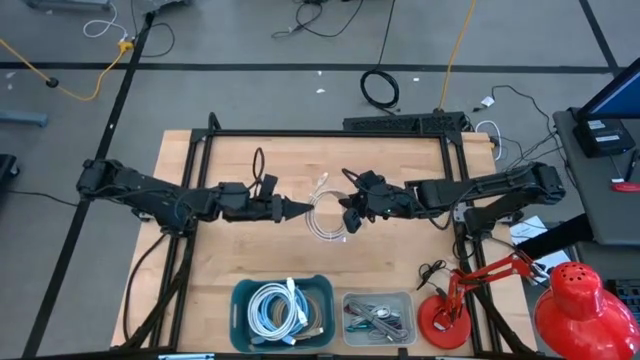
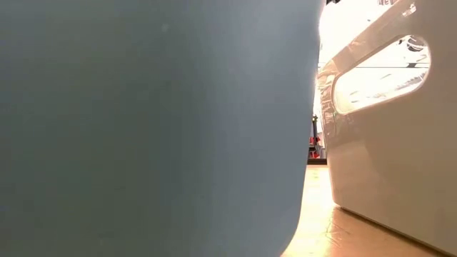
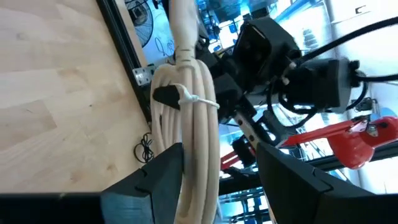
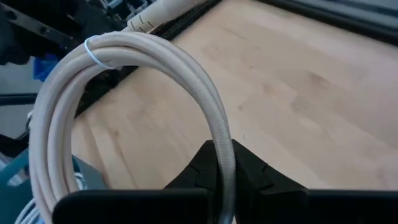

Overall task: Pick & Place USB Port
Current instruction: Put the large brown charger cable into the dark blue bin

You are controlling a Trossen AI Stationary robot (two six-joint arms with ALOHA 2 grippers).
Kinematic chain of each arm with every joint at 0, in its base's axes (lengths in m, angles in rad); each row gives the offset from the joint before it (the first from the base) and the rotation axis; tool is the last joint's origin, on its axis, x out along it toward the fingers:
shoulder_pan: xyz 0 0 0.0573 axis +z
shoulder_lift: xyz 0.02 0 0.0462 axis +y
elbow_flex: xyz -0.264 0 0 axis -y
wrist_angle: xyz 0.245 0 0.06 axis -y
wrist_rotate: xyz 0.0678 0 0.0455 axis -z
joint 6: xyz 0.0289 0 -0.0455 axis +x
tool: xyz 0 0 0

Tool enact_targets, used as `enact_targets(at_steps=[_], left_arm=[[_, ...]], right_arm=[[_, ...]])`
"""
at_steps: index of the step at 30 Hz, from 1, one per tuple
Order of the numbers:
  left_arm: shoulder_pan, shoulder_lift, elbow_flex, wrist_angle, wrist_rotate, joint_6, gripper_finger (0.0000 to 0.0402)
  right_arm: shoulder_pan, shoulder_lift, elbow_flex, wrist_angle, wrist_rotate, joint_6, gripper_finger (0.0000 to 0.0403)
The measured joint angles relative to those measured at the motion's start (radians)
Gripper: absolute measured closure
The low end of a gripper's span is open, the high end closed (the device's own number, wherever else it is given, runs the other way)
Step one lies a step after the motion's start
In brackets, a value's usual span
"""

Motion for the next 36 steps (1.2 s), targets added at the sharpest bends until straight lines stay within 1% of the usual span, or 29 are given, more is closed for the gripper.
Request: enact_targets(at_steps=[13, 20, 23, 25, 27, 32, 34, 36], left_arm=[[0.000, 0.000, 0.000, -0.030, 0.001, -0.002, 0.0195], [0.005, 0.000, 0.000, -0.031, 0.001, -0.011, 0.0195], [0.005, 0.000, 0.000, -0.032, 0.001, -0.009, 0.0201], [0.006, 0.000, 0.000, -0.032, 0.001, -0.011, 0.0217], [0.005, -0.001, 0.000, -0.032, 0.003, -0.019, 0.0245], [0.005, -0.002, 0.000, -0.031, 0.005, -0.012, 0.0357], [0.004, -0.002, 0.000, -0.029, 0.003, 0.000, 0.0364], [0.001, -0.004, 0.000, -0.023, 0.000, -0.001, 0.0364]], right_arm=[[-0.009, 0.006, 0.001, 0.068, -0.013, 0.005, 0.0395], [-0.015, 0.006, 0.001, 0.075, -0.033, 0.005, 0.0395], [-0.016, 0.006, 0.001, 0.083, -0.034, 0.005, 0.0395], [-0.016, 0.006, 0.001, 0.085, -0.034, 0.005, 0.0395], [-0.016, 0.006, 0.001, 0.089, -0.034, 0.005, 0.0395], [-0.016, 0.006, -0.001, 0.111, -0.033, -0.013, 0.0395], [-0.016, 0.006, -0.002, 0.132, -0.033, -0.055, 0.0389], [-0.017, 0.006, -0.002, 0.162, -0.052, -0.106, 0.0367]])
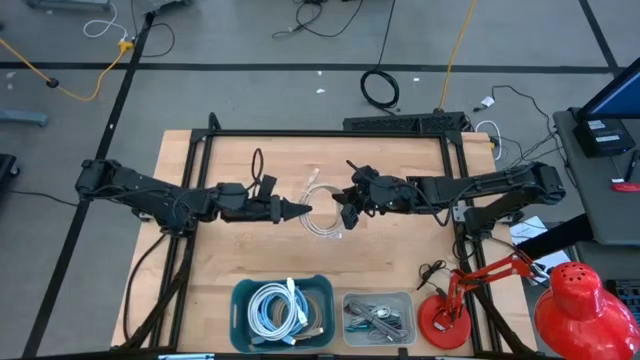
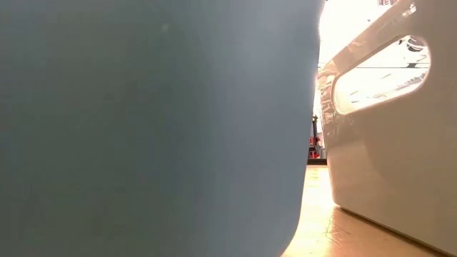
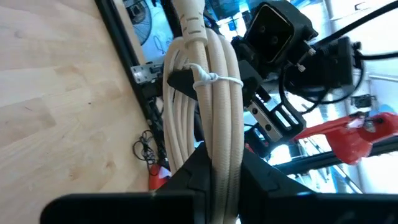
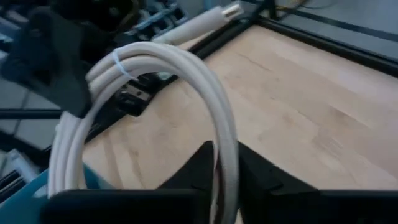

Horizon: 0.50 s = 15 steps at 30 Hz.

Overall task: Pick & Place USB Port
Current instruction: Put the large brown charger cable into the dark blue bin

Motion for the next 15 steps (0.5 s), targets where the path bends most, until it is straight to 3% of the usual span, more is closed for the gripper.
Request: enact_targets(at_steps=[9, 15], left_arm=[[-0.044, -0.083, 0.000, -0.059, 0.046, 0.004, 0.0364], [-0.132, -0.146, 0.001, -0.164, 0.027, 0.012, 0.0364]], right_arm=[[0.015, -0.009, 0.000, 0.128, -0.279, 0.011, 0.0225], [0.073, -0.011, 0.000, 0.269, -0.334, 0.034, 0.0170]])
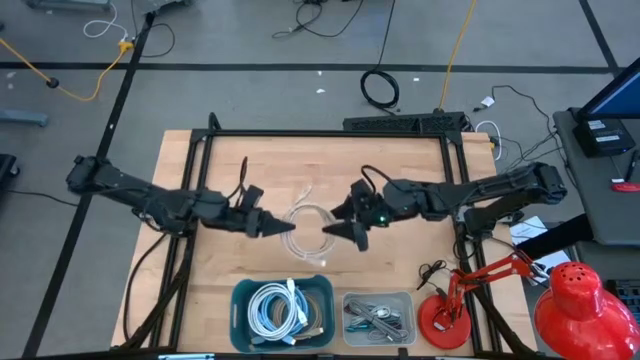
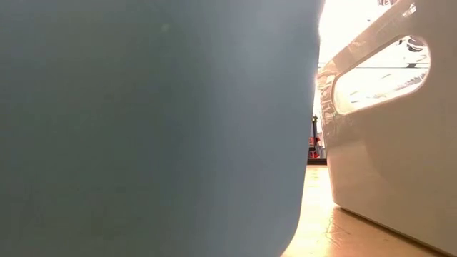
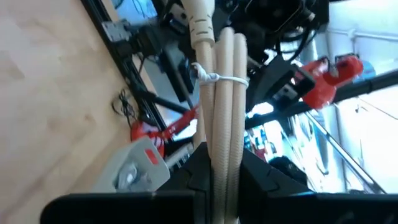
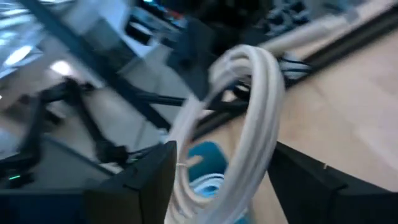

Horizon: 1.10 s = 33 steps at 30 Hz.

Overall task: Pick & Place USB Port
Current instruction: Put the large brown charger cable into the dark blue bin

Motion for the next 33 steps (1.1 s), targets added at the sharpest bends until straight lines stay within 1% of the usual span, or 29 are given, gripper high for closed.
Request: enact_targets(at_steps=[4, 7, 9, 11, 13, 15, 17, 21, 23, 25, 29, 33], left_arm=[[-0.110, 0.000, 0.000, -0.025, -0.057, -0.033, 0.0364], [-0.202, 0.004, 0.000, -0.073, -0.137, -0.071, 0.0364], [-0.256, 0.006, -0.007, -0.149, -0.197, -0.105, 0.0364], [-0.308, 0.009, -0.007, -0.185, -0.241, -0.146, 0.0364], [-0.353, 0.004, -0.003, -0.213, -0.300, -0.194, 0.0364], [-0.390, 0.017, -0.001, -0.233, -0.334, -0.229, 0.0364], [-0.417, 0.032, -0.006, -0.253, -0.354, -0.254, 0.0364], [-0.450, 0.081, -0.002, -0.225, -0.373, -0.314, 0.0364], [-0.469, 0.123, -0.002, -0.211, -0.366, -0.346, 0.0364], [-0.487, 0.165, -0.003, -0.176, -0.362, -0.372, 0.0364], [-0.517, 0.245, -0.003, -0.090, -0.363, -0.400, 0.0364], [-0.534, 0.312, -0.003, -0.010, -0.362, -0.426, 0.0364]], right_arm=[[0.040, 0.000, 0.002, 0.079, -0.015, -0.002, 0.0158], [0.067, 0.000, 0.003, 0.141, -0.010, -0.007, 0.0157], [0.083, -0.003, 0.008, 0.186, -0.008, -0.013, 0.0159], [0.101, -0.005, 0.008, 0.223, -0.007, -0.028, 0.0160], [0.118, -0.003, 0.008, 0.236, -0.006, -0.037, 0.0160], [0.134, -0.003, 0.007, 0.236, 0.003, -0.037, 0.0160], [0.151, -0.003, 0.007, 0.234, 0.008, -0.037, 0.0161], [0.198, 0.002, 0.006, 0.220, 0.013, -0.036, 0.0165], [0.219, 0.005, 0.005, 0.209, 0.012, -0.036, 0.0167], [0.242, 0.005, 0.005, 0.205, 0.024, -0.036, 0.0170], [0.277, 0.005, 0.005, 0.195, 0.093, -0.037, 0.0175], [0.291, 0.005, 0.003, 0.187, 0.094, -0.036, 0.0177]])
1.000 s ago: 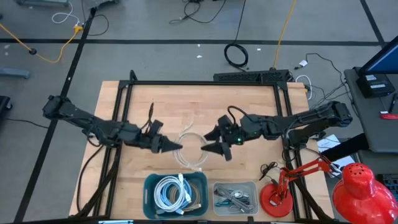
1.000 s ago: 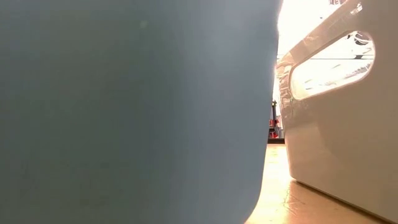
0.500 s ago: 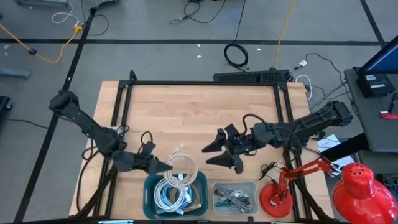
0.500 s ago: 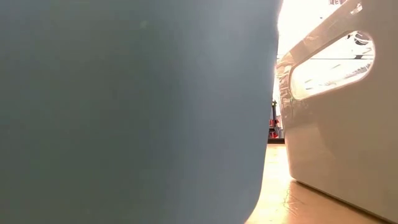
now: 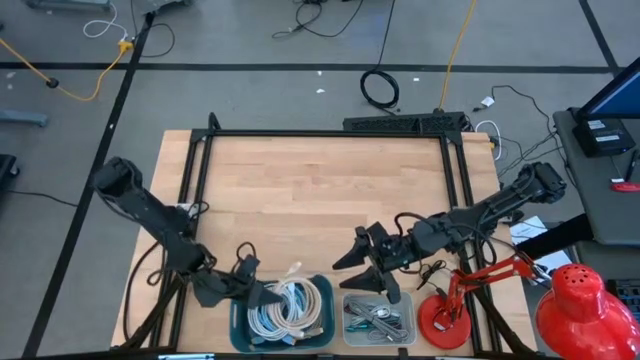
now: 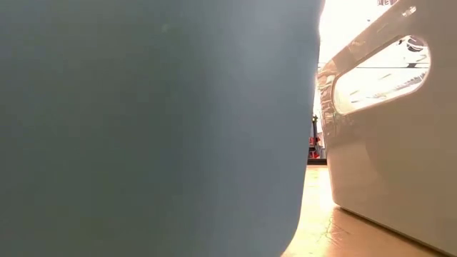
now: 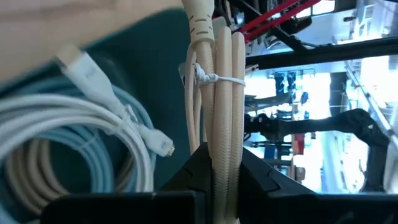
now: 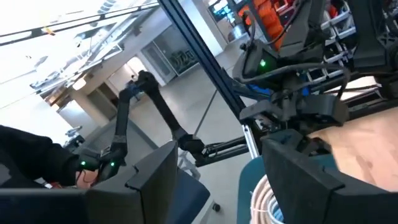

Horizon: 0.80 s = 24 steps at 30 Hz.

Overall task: Pick & Place USB Port
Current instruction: Put the large brown charger cable into the dark blue bin

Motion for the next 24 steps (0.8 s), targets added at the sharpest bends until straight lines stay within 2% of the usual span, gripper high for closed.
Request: enact_targets(at_steps=[9, 13, 21, 24], left_arm=[[0.044, 0.107, 0.000, 0.086, 0.061, -0.024, 0.0364], [0.078, 0.142, 0.000, 0.116, 0.158, -0.018, 0.0364], [0.080, 0.165, 0.000, 0.123, 0.273, -0.019, 0.0364], [0.079, 0.165, 0.000, 0.115, 0.324, -0.018, 0.0336]], right_arm=[[0.004, 0.000, -0.001, -0.019, 0.052, 0.001, 0.0177], [0.004, 0.000, -0.001, -0.020, 0.052, 0.005, 0.0177], [0.004, 0.000, -0.001, -0.023, 0.053, 0.008, 0.0183], [0.004, 0.000, -0.002, -0.026, 0.053, 0.008, 0.0183]])
